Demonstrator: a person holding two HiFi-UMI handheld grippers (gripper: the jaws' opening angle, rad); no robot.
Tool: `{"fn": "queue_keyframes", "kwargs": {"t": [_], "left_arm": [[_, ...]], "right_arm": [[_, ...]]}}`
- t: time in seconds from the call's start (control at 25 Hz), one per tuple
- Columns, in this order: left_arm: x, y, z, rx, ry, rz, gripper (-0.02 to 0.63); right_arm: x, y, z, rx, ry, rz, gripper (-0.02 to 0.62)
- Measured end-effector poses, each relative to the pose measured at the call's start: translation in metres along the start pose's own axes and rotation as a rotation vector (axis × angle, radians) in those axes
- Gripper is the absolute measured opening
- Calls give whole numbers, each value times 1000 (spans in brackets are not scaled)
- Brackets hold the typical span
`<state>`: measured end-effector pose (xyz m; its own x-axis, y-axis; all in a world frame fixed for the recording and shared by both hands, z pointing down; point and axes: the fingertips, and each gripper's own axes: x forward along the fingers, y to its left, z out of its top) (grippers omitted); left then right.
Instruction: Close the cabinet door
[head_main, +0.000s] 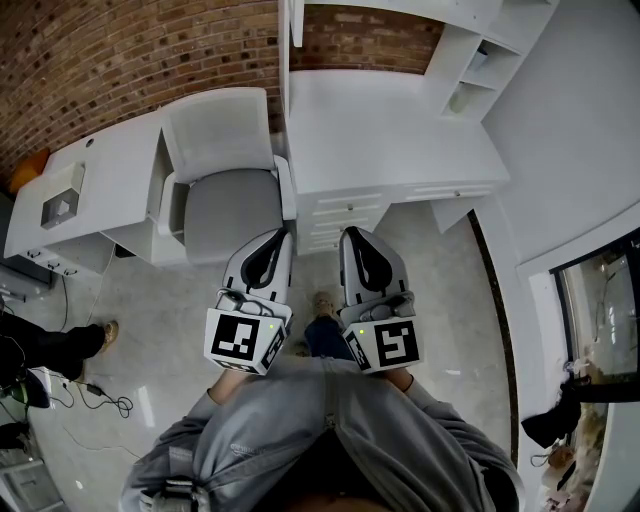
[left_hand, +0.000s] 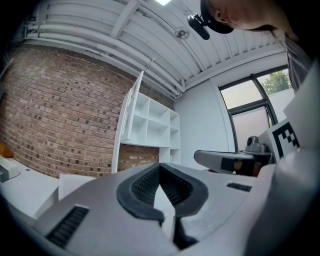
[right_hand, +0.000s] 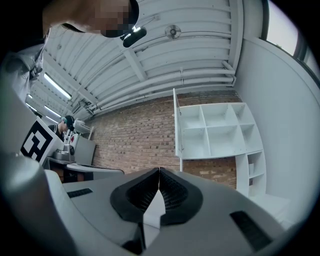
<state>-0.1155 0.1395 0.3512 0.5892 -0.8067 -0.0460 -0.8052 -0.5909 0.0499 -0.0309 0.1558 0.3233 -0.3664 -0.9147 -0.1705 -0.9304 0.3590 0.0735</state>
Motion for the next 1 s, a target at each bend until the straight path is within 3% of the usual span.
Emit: {"fn": "queue_keyframes", "kwargs": {"t": [0.44, 1.0], "left_arm": [[39, 22, -2, 5, -18, 19, 6], [137, 55, 9, 2, -46, 44, 6]], "right_arm": [[44, -18, -14, 0, -12, 48, 28], [133, -78, -24, 5, -15, 112, 28]]}}
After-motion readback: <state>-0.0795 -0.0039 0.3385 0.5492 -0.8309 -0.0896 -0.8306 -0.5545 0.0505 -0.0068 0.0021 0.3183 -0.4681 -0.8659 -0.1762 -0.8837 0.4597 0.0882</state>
